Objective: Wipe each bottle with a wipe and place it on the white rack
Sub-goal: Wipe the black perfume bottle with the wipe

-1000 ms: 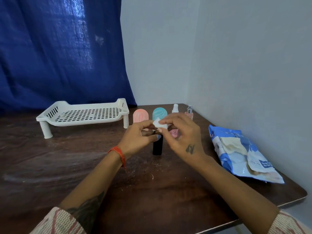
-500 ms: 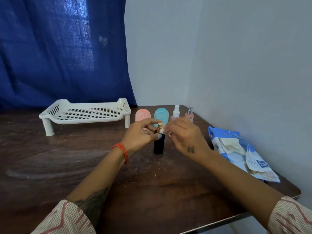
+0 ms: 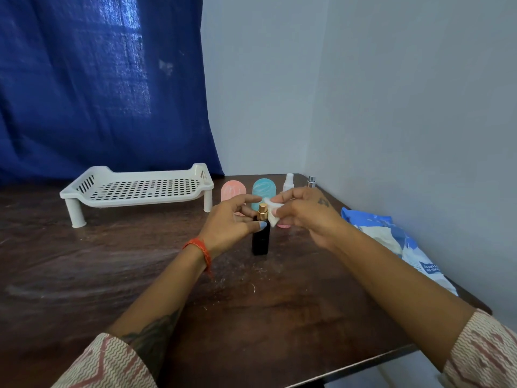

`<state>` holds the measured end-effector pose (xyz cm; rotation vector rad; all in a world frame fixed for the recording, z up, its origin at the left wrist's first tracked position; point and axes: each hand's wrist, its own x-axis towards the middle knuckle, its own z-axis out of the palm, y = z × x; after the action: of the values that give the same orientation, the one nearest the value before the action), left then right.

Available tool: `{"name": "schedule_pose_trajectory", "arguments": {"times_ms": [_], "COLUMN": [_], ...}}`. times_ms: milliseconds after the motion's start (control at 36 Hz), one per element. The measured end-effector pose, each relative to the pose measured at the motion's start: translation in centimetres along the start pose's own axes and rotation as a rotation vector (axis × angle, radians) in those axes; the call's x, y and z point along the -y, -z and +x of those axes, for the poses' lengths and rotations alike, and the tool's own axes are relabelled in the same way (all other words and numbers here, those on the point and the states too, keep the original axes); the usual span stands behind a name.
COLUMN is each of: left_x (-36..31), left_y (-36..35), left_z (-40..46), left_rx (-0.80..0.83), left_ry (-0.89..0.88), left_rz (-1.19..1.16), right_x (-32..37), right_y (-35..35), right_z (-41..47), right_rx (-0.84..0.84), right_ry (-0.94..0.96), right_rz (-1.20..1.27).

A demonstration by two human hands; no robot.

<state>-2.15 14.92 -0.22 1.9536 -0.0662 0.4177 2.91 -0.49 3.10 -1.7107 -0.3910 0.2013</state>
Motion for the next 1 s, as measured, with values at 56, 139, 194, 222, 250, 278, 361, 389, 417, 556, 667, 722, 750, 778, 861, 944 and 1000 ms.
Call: {"name": "schedule_pose_trajectory", "arguments": {"times_ms": [56,139,194,222,250,278,361,389,417,556,667,722,750,778,861,944,1000], "left_x": [0.1,0.0,-0.1,-0.1,-0.1,-0.1,-0.1,-0.1,-0.1,0.1,0.2,0.1,0.0,-0.2,-1.1,-1.7,-1.6], "left_y": [0.0,0.0,0.0,0.0,0.0,0.0,0.1,0.1,0.1,0.1,0.2,0.3,0.4,0.5,0.7,1.1,1.5], "left_z": [0.0,0.0,-0.1,-0.1,-0.1,-0.1,-0.1,-0.1,-0.1,0.1,0.2,0.2,0.1,0.1,0.0,0.0,0.0], "left_rx": [-0.003,-0.002,-0.001,-0.002,-0.002,0.000,0.009,0.011,0.013,0.013,-0.016,-0.062,-0.099,-0.143,-0.266,-0.341,-0.357], "left_ry": [-0.001,0.003,0.010,0.011,0.012,0.013,0.013,0.012,0.012,0.021,-0.004,-0.040,-0.069,-0.102,-0.193,-0.243,-0.247], "left_rz": [0.006,0.008,0.002,0.001,0.000,-0.001,-0.002,-0.002,-0.002,0.005,0.004,0.004,0.002,0.001,-0.047,-0.081,-0.056], "right_x": [0.2,0.7,0.7,0.4,-0.2,-0.9,-3.2,-3.8,-4.2,-4.5,-3.1,-2.2,-1.6,-1.0,0.6,1.7,2.0], "right_y": [0.2,0.8,1.3,1.4,1.5,1.6,1.8,1.8,1.8,1.6,1.9,2.0,2.0,1.9,1.2,0.2,-0.5], "right_z": [-0.3,-1.0,-1.2,-1.2,-1.1,-0.9,-0.7,-0.8,-1.0,-1.5,-1.2,-0.9,-0.9,-0.8,-0.7,-0.8,-0.6], "right_rx": [0.043,0.130,0.112,0.068,0.003,-0.074,-0.189,-0.162,-0.118,0.025,0.037,-0.016,-0.034,-0.038,0.006,0.082,0.134], "right_ry": [-0.055,-0.131,-0.110,-0.078,-0.028,0.039,0.252,0.292,0.311,0.309,0.331,0.378,0.394,0.401,0.429,0.471,0.476], "right_rz": [0.101,0.359,0.438,0.384,0.264,0.081,-0.630,-0.751,-0.813,-0.902,-0.885,-0.774,-0.699,-0.631,-0.593,-0.743,-0.835]}}
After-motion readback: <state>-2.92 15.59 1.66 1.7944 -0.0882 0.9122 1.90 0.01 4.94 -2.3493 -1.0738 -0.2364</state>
